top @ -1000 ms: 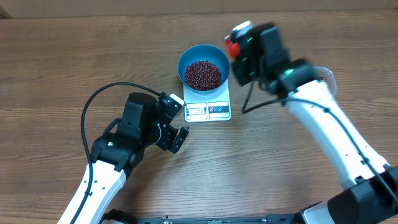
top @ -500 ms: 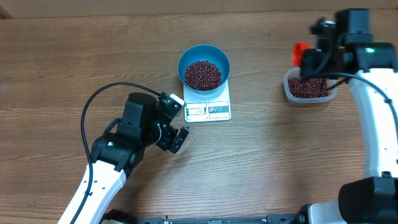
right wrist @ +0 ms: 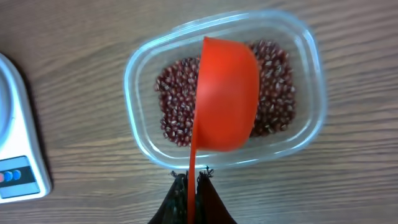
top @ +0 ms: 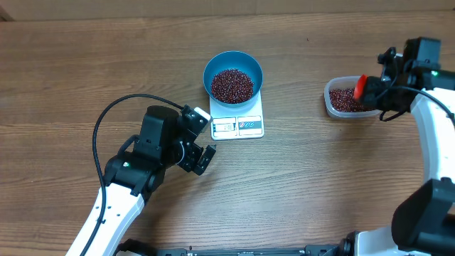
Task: Scoop item into bowl and weigh 150g on scale
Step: 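Dip the red scoop into the tub beans and lift it, then carry the filled scoop over the teal bowl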
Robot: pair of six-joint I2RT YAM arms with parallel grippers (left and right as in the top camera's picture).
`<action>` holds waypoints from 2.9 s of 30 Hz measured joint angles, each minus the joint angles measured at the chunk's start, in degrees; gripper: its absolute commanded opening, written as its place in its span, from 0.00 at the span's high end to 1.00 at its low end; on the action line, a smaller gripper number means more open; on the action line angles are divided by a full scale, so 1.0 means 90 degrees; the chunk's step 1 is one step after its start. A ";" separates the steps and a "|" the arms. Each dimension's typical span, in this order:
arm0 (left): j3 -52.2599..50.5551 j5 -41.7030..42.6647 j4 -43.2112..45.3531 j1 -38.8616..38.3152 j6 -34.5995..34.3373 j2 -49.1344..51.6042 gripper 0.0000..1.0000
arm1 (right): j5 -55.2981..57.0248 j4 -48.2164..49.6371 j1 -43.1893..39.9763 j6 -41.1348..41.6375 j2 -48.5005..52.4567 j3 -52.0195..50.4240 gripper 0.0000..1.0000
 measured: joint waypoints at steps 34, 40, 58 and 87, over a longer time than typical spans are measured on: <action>0.0000 0.0000 0.0000 0.0000 0.0000 0.0000 0.01 | -0.0522 0.0328 0.0415 0.0002 0.1035 -0.0153 0.96; 0.0000 0.0000 -0.0007 0.0000 0.0000 0.0000 0.00 | -0.0731 0.0066 0.0143 0.0002 0.1035 -0.0073 0.96; 0.0000 0.0000 -0.0024 0.0000 0.0000 0.0000 0.00 | -0.2455 -0.1362 -0.0542 -0.0675 0.1035 0.1200 0.96; 0.0000 0.0000 -0.0027 0.0000 0.0000 0.0002 0.01 | -0.2854 -0.0163 0.2943 -0.0486 0.1035 0.1834 0.96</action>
